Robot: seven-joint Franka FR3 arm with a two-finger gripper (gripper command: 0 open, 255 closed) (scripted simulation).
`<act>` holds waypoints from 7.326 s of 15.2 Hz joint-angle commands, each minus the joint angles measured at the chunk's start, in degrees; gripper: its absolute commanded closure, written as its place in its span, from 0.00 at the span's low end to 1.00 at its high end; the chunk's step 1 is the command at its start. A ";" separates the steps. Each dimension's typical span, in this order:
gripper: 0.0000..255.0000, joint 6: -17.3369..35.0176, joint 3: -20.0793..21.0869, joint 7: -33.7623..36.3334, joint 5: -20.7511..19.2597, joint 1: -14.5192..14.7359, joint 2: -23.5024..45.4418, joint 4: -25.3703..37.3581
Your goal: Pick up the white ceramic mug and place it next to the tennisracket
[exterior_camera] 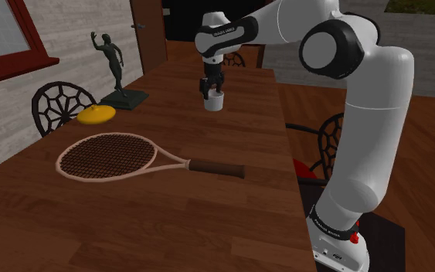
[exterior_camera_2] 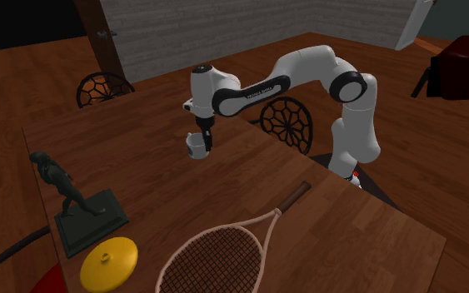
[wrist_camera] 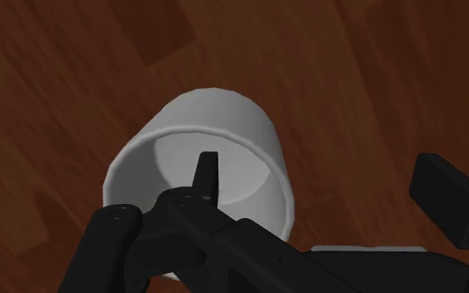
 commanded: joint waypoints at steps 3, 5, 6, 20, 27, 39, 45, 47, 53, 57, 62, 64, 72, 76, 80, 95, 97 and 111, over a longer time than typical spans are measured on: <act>0.00 -0.30 0.27 -1.73 1.45 -0.94 6.70 7.80; 0.00 1.10 0.29 -1.77 1.50 -0.97 7.00 6.70; 0.00 1.78 0.31 -1.79 1.53 -0.98 7.19 6.22; 1.00 4.18 0.35 -1.87 1.65 -1.03 7.91 4.52; 1.00 4.19 0.35 -1.86 1.65 -1.03 7.92 4.52; 1.00 -4.56 0.21 -1.90 1.48 -1.16 6.85 12.23; 1.00 -9.32 0.16 -1.98 1.52 -1.33 7.12 17.25; 1.00 -10.98 0.15 -2.02 1.56 -1.41 7.35 19.15; 1.00 -16.30 0.12 -2.15 1.74 -1.73 8.60 25.71; 1.00 -17.07 0.15 -1.67 1.35 -1.15 6.08 23.97; 1.00 -11.65 0.84 1.58 -1.00 1.84 -7.71 4.81; 1.00 -10.39 1.39 3.04 -1.80 2.70 -12.50 -1.23; 1.00 -8.62 4.62 9.15 -3.63 5.10 -29.86 -20.54; 1.00 -9.30 6.73 12.21 -3.55 6.05 -37.95 -28.11; 1.00 -10.87 9.08 15.25 -2.76 7.10 -45.80 -34.55; 1.00 -23.43 20.51 28.41 6.42 13.82 -72.77 -49.06; 1.00 -22.18 20.70 28.43 6.63 13.97 -73.34 -50.89; 1.00 -13.04 22.38 28.66 8.40 15.09 -76.23 -62.95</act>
